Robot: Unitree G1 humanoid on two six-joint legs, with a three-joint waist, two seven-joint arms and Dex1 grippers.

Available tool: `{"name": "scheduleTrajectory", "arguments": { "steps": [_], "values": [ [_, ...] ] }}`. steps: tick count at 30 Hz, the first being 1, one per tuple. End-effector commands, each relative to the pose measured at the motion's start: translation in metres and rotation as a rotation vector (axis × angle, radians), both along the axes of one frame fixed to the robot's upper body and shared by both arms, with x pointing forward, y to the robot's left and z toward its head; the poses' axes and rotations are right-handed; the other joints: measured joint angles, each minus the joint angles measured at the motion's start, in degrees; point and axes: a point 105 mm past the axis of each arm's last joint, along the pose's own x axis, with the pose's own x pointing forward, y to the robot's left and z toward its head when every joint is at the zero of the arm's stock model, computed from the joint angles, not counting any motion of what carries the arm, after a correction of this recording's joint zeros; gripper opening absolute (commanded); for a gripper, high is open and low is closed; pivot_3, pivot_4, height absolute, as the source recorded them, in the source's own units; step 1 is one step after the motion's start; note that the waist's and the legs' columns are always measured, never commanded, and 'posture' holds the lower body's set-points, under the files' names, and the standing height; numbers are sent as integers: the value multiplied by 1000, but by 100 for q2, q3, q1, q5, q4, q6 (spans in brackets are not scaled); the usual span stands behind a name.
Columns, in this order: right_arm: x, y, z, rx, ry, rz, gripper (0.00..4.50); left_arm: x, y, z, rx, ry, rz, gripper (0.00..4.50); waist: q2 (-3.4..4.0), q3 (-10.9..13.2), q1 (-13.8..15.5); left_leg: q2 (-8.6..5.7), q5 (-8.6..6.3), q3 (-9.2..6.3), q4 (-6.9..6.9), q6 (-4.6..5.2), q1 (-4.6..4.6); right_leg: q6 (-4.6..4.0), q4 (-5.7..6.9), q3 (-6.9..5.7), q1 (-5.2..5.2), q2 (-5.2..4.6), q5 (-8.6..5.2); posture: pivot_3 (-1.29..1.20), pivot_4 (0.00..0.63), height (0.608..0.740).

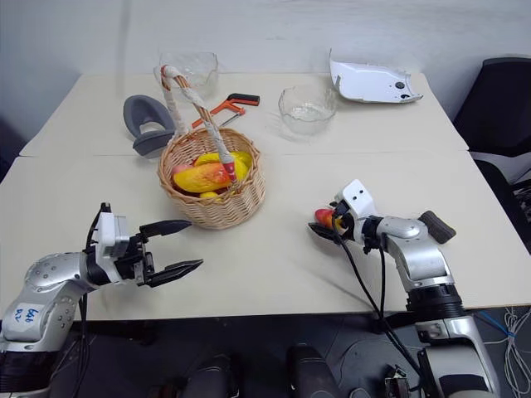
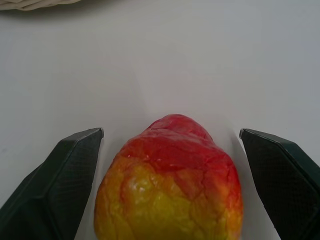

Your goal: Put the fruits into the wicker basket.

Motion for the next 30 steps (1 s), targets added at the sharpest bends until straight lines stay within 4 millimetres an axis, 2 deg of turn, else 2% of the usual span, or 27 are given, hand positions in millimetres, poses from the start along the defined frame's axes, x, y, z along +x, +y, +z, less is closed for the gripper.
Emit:
{"name": "scheduleTrajectory", "arguments": {
  "steps": [1, 4, 5, 9, 12, 14, 17, 19, 21, 23, 26, 27, 29, 30],
  "values": [
    [-5, 1, 19, 27, -33, 68, 3889, -4, 1, 16, -8, -57, 19, 4500, 0, 0, -18, 1, 0, 1, 0, 0, 0, 0, 1, 1, -1, 1, 0, 0, 150, 740],
    [-11, 3, 29, 40, -54, 146, 2929, -5, 2, 19, -36, -55, 42, 4500, 0, 0, -22, 2, 0, 5, 0, 0, 0, 0, 8, 5, -7, 2, 0, 0, 150, 740],
    [-13, 9, 38, 43, -75, 199, 2638, -6, 3, 23, -55, -56, 50, 4500, 0, 0, -24, 2, 0, 5, 0, 0, 0, 0, 9, 5, -7, 2, 0, 0, 150, 740],
    [-6, 46, 95, 127, -180, 350, 2638, -6, 6, 40, -153, -57, 87, 4500, 3, 4, -116, 2, 2, 13, 10, 3, 0, 1, 23, 13, -13, 2, 4, 0, 150, 740],
    [15, 83, 137, 172, -248, 383, 2638, -6, 8, 46, -202, -42, 101, 4500, 3, 4, -194, 6, 6, 17, 12, -1, 3, -5, 32, 14, -16, 6, 9, 0, 150, 740],
    [28, 109, 154, 183, -276, 398, 2638, -7, 8, 45, -212, -34, 106, 4500, 3, 4, -239, 13, 7, 16, 13, -9, 5, -5, 33, 13, -17, 13, 9, 0, 150, 740],
    [37, 146, 165, 187, -288, 438, 2638, -7, 9, 44, -220, -28, 119, 4500, 0, 2, -241, 16, 15, 14, 5, -34, 2, -16, 30, 11, -25, 15, 3, 0, 150, 740],
    [37, 172, 166, 192, -281, 484, 2638, -8, 9, 43, -228, -26, 130, 4500, 0, 2, -243, 16, 14, 18, 7, -37, -9, -18, 21, 12, -29, 13, 2, 0, 150, 740],
    [34, 189, 163, 196, -269, 523, 2638, -10, 11, 41, -232, -25, 143, 4500, 0, 2, -242, 17, 11, 15, 29, -33, -42, -17, 20, 10, -48, 10, 2, 0, 150, 740],
    [32, 198, 161, 201, -255, 543, 2638, -11, 12, 39, -233, -26, 155, 4500, 0, 2, -219, 16, 3, 14, 44, -28, -65, -15, 21, 8, -61, 5, 3, 0, 150, 740],
    [31, 202, 159, 211, -252, 556, 3294, -13, 15, 38, -236, -28, 175, 4500, 0, 2, -180, 13, -17, 9, 63, -16, -79, -15, 19, 2, -63, -2, 3, 0, 150, 740],
    [33, 201, 160, 218, -280, 547, 3641, -13, 16, 37, -235, -29, 179, 4500, 0, 2, -171, 12, -20, 9, 64, -13, -81, -15, 17, 2, -63, -4, 3, 0, 150, 740],
    [38, 192, 164, 231, -329, 517, 4335, -14, 18, 37, -235, -29, 188, 4500, 0, 2, -163, 11, -25, 8, 66, -10, -81, -15, 16, 0, -62, -5, 3, 0, 150, 740],
    [40, 185, 166, 241, -349, 508, 4483, -14, 20, 37, -235, -29, 192, 4500, 0, 2, -164, 11, -25, 8, 66, -10, -81, -15, 16, 0, -62, -5, 3, 0, 150, 740]
  ]
}}
